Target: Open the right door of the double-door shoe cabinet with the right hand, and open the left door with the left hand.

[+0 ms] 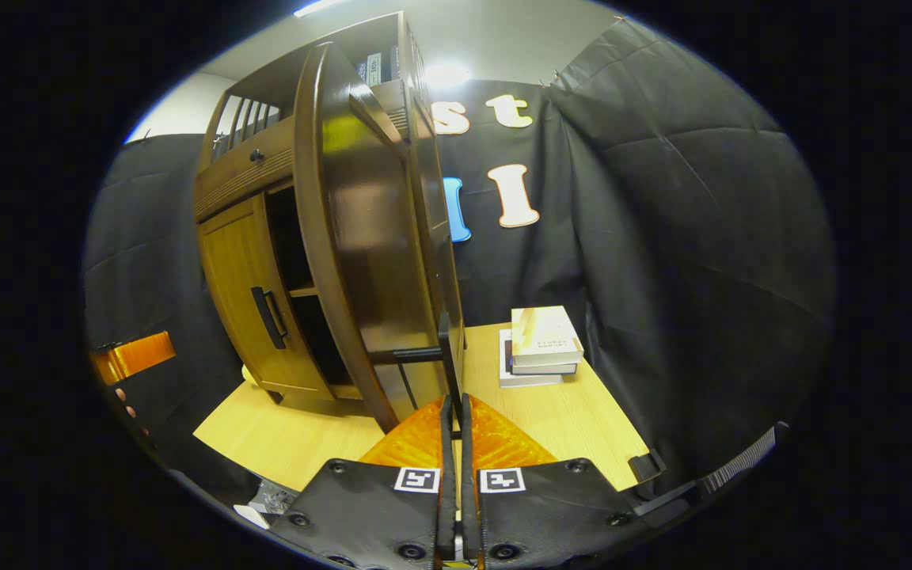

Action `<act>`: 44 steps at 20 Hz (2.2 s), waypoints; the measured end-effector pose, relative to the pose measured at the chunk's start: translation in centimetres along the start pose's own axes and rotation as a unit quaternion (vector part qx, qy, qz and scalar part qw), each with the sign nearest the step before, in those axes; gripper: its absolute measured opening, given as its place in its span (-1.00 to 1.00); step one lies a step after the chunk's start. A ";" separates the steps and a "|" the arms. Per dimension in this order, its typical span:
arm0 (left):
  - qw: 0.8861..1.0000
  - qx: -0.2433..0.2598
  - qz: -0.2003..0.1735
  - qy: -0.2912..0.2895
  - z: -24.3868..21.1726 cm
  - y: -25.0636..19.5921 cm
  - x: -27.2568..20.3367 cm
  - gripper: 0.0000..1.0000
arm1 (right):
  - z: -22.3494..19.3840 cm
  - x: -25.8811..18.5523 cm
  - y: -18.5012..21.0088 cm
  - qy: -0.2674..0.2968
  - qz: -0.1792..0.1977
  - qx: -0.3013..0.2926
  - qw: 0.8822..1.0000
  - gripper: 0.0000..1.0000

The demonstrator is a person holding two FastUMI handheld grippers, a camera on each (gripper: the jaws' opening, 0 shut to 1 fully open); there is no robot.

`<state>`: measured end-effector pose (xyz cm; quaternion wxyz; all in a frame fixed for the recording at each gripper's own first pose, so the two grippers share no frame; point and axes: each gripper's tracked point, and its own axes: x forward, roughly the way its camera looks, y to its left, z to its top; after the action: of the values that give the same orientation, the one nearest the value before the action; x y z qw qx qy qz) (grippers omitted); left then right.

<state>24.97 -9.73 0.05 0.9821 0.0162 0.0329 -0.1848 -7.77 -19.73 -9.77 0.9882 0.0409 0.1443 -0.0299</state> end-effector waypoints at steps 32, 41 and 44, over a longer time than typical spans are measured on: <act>0.998 -0.011 0.057 -0.014 -0.3 17.2 1.7 0.92 | 4.8 4.2 21.5 -0.089 0.110 -0.046 0.989 -0.03; 1.000 0.007 0.028 -0.012 0.6 13.8 10.9 0.92 | 3.8 8.3 17.8 -0.079 0.044 -0.039 0.995 0.95; 0.999 0.020 0.024 -0.009 0.5 13.0 13.9 0.90 | 3.1 9.0 17.9 -0.066 0.051 -0.039 0.996 0.86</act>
<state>42.66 -2.63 -0.22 0.9860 0.0354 0.0201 -0.1618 2.96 -2.60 -8.10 0.9967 0.0075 0.0773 0.0237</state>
